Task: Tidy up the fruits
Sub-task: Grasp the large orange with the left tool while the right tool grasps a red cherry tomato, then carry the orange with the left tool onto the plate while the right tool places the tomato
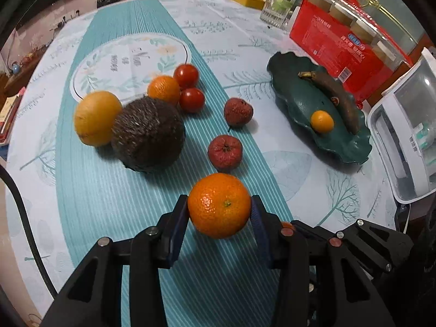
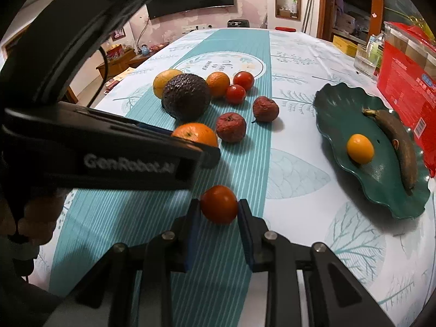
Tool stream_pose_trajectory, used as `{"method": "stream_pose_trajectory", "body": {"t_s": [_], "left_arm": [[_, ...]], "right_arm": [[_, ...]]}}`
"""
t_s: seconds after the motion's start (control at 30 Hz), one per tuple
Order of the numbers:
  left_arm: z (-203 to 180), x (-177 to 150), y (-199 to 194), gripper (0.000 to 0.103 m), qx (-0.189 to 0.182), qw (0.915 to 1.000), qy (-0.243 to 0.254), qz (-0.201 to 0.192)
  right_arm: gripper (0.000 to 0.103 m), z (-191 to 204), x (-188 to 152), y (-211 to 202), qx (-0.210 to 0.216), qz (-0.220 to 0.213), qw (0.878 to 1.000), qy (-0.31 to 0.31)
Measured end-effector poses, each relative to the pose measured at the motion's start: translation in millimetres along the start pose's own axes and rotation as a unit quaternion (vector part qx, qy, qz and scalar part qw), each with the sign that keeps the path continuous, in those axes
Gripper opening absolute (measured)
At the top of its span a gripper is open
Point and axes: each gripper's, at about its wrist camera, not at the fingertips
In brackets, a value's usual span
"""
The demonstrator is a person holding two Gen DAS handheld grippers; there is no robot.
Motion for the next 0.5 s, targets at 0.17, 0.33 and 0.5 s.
{"method": "stream_pose_trajectory", "body": {"t_s": [0.17,0.33,0.5], "left_arm": [[-3,-3,-22,0.043,0.007,0.9999,0.004,-0.01],[-11,-13,-53,0.043,0.004,0.9993,0.016,-0.034],[-18,-32,-84,0.043,0.0,0.9975,0.022,-0.066]], "right_arm": [[0.028,-1,-3,-15,-0.002,-0.006,1.0,0.021],[0.028,2,-11,-37,-0.014,-0.019,0.999,0.034],[0.028,8,-23,-60,-0.038,-0.033,0.998,0.034]]}}
Point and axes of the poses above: each gripper's, at about its wrist camera, not at the fingertips, and y roughly the way its jaws point, z to its left, x to its top, and after that the axes turned 4 degrees about z, right-handed
